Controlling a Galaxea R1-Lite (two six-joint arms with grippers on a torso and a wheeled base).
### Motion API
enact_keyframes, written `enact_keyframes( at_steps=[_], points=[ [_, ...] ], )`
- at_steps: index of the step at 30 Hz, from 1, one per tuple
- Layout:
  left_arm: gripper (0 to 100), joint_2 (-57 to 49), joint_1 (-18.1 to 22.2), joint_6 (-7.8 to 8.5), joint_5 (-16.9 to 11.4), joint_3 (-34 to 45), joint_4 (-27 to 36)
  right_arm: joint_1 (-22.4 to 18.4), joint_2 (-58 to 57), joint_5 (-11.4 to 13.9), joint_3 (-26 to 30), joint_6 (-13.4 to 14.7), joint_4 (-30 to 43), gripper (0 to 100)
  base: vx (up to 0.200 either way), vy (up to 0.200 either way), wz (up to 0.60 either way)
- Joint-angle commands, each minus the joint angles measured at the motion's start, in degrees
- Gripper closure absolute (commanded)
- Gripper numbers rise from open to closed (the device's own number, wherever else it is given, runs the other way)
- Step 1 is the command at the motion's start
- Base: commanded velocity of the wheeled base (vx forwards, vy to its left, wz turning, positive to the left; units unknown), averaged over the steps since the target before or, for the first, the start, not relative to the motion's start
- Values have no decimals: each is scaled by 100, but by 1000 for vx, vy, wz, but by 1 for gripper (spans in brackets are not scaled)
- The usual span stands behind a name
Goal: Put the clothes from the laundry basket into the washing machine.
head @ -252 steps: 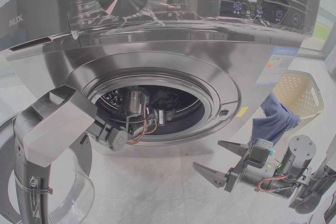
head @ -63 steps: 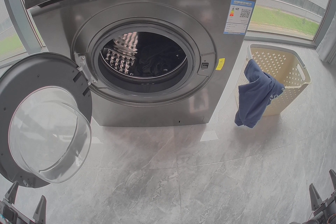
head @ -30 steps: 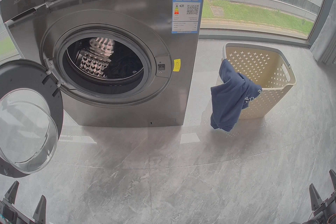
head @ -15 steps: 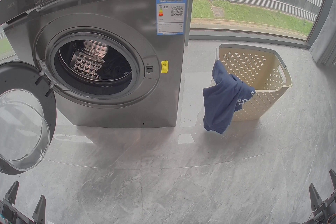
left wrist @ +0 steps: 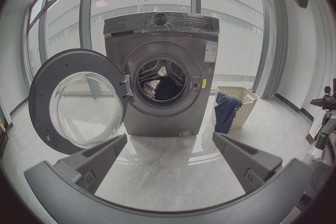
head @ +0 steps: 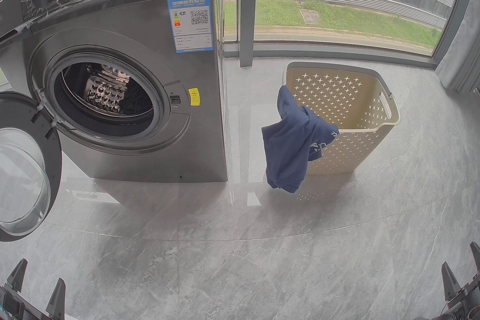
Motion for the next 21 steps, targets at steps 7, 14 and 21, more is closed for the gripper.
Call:
enact_keyframes(
  at_steps=[7,14,21],
  points=[
    [0,-77,-2,-44,18,92,-1,-1,-20,2,101,-2,4,0,0,-200,0],
    [0,-77,-2,-44,36,92,-1,-1,-29,2,101,-2,4,0,0,-86,0],
    [0,-77,-2,-44,27,92,-1,-1,-20,2,101,-2,4,0,143,0,0]
  ],
)
